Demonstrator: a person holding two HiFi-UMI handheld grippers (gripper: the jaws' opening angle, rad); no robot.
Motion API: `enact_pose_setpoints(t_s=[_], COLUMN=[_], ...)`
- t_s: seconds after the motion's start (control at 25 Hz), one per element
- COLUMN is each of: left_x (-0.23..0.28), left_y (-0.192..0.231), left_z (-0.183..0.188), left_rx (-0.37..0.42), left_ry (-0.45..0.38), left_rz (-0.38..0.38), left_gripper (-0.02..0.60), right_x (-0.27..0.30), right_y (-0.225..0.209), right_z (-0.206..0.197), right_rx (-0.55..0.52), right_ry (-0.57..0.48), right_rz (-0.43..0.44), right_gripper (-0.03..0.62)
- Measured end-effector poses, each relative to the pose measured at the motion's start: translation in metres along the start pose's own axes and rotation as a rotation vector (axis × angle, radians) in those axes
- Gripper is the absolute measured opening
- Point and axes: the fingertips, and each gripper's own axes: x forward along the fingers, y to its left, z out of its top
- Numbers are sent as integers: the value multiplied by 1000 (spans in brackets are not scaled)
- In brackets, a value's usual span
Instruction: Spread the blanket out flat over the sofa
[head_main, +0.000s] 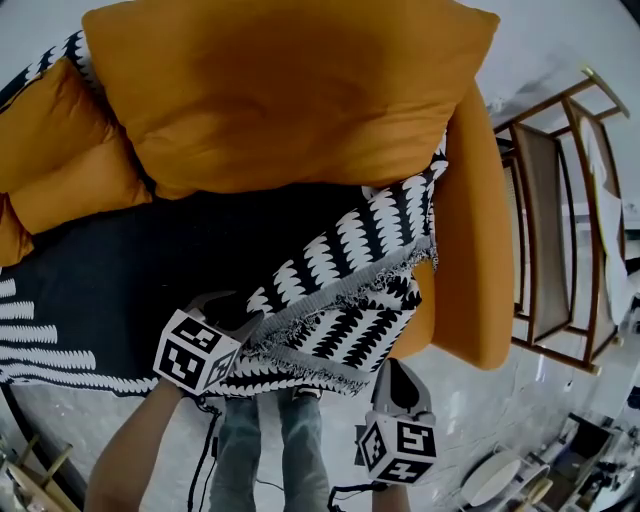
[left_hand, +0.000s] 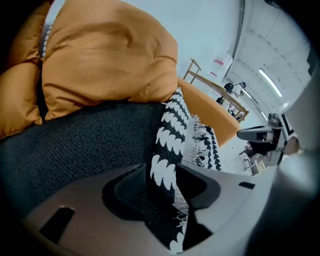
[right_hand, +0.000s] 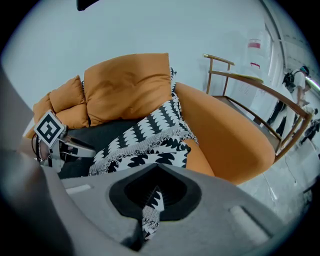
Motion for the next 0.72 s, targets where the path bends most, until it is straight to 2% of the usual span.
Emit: enact_pose_setpoints(t_s=[0.28,0.56,0.72], left_x=[12,18,18], left_y=[9,12,10], left_z=[-7,-5,-5], left_rx=[7,-24,40], left_ry=[58,61,108], left_rz=[-32,-55,-14], left_gripper=[158,158,147], right_x=[0,-1,-3], right_y=[9,7,6], right_z=[5,5,6], right_rx=[9,5,9], right_ry=[-15,-19,-9], right_rz=[20,22,28], right_gripper=[5,5,5])
